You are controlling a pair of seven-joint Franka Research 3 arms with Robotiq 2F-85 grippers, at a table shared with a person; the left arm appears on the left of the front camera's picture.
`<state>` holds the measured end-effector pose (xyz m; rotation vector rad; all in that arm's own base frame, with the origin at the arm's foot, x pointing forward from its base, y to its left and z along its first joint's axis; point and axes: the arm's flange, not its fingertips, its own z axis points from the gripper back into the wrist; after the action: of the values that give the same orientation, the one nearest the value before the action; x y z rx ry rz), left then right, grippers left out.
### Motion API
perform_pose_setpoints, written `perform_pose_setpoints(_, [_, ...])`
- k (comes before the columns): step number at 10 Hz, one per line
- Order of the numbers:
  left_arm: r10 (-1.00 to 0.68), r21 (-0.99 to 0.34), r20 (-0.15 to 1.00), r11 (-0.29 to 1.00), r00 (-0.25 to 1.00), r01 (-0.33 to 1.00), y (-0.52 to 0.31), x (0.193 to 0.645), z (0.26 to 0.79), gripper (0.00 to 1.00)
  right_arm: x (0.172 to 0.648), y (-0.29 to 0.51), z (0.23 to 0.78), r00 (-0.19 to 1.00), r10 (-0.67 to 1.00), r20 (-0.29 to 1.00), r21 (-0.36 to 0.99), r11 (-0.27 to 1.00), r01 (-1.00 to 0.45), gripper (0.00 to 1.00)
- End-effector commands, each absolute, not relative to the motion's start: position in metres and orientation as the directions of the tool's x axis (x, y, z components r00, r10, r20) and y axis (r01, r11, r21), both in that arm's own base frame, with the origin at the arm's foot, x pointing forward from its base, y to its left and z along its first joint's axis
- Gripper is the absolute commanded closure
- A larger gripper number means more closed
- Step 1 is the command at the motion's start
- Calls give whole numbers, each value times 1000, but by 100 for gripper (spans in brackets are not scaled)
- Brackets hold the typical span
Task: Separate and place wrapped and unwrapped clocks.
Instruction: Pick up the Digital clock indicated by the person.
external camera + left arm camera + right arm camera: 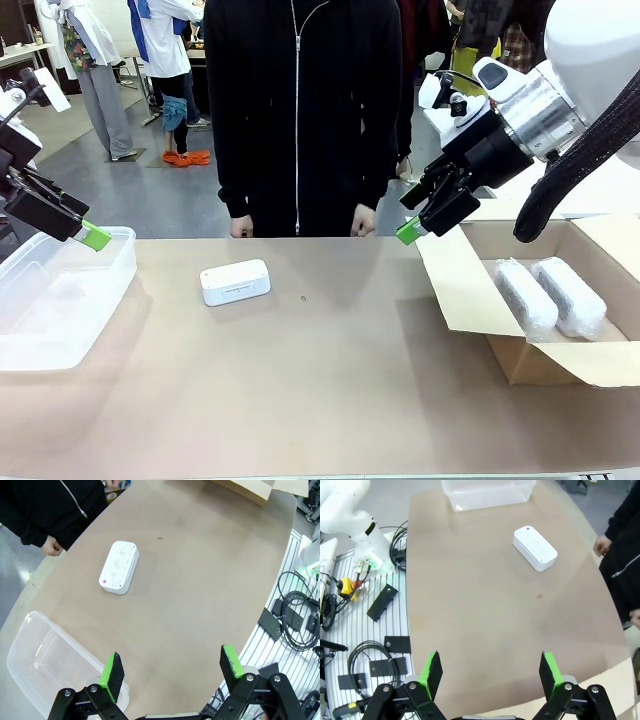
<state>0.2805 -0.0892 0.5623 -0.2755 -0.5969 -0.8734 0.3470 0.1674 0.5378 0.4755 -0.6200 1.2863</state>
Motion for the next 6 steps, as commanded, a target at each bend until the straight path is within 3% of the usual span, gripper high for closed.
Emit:
perform_pose_setpoints(1, [-631,-1,598,616,494,788,-89,281,561,0,351,168,538,146,731,666,-10,205,-979,0])
perform_pose_setpoints(6, [-631,-1,598,616,494,788,-89,281,561,0,351,168,538,146,731,666,-10,205,-979,0])
